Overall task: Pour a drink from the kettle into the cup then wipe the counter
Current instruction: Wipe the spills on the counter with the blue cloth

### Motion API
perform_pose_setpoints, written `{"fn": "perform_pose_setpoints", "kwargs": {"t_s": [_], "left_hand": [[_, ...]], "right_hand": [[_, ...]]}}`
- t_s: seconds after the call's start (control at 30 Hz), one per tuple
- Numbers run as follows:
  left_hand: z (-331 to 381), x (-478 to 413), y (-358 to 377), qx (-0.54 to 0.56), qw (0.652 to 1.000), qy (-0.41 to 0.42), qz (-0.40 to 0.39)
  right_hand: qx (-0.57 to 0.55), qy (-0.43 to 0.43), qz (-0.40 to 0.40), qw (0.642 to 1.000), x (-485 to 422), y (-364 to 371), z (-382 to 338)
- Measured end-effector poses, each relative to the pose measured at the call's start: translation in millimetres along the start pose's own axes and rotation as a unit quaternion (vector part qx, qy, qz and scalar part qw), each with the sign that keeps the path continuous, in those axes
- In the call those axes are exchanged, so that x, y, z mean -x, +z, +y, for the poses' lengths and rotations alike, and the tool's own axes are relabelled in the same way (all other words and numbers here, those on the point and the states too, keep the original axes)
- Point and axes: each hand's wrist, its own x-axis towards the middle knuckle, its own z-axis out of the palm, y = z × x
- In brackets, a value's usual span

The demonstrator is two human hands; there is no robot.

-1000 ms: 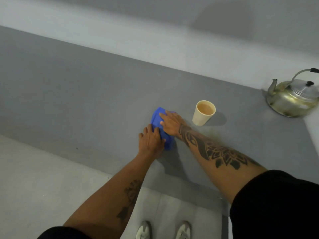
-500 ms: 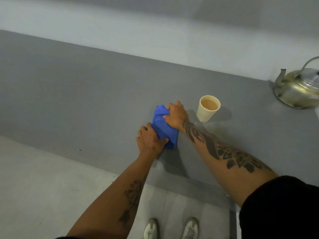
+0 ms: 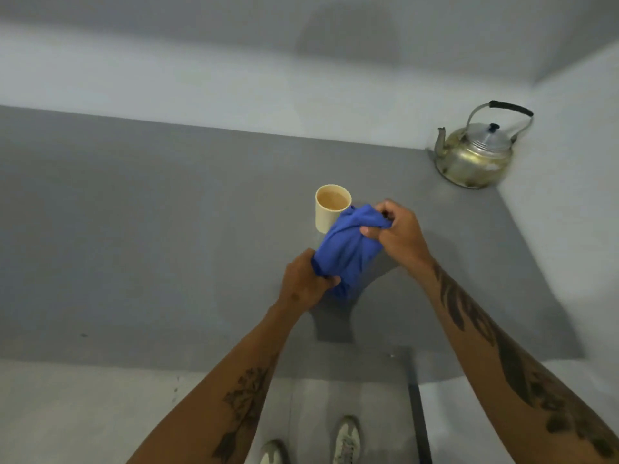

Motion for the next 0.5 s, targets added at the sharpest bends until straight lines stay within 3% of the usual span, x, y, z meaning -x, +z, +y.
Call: {"fn": "perform_pose_setpoints", "kwargs": {"t_s": [0.13,0.33,0.5], "left_hand": [[40.0,-2.9,62.8,0.051,0.996,-0.009,-0.070],[67.3,-9.0,118.5,0.067,0.992,-0.043,-0.099],[25.8,-5.4,85.0,-0.098,0.986,0.130,0.042]], "right_hand": [[0.071,0.044,0.044,0.995,-18.0,-48.1,32.8],[0.163,0.042,0.024,0.986,-43.3,-66.0,75.5],[0.340,0.003,0.008,0.941,-16.8,-31.1,122.7]]}}
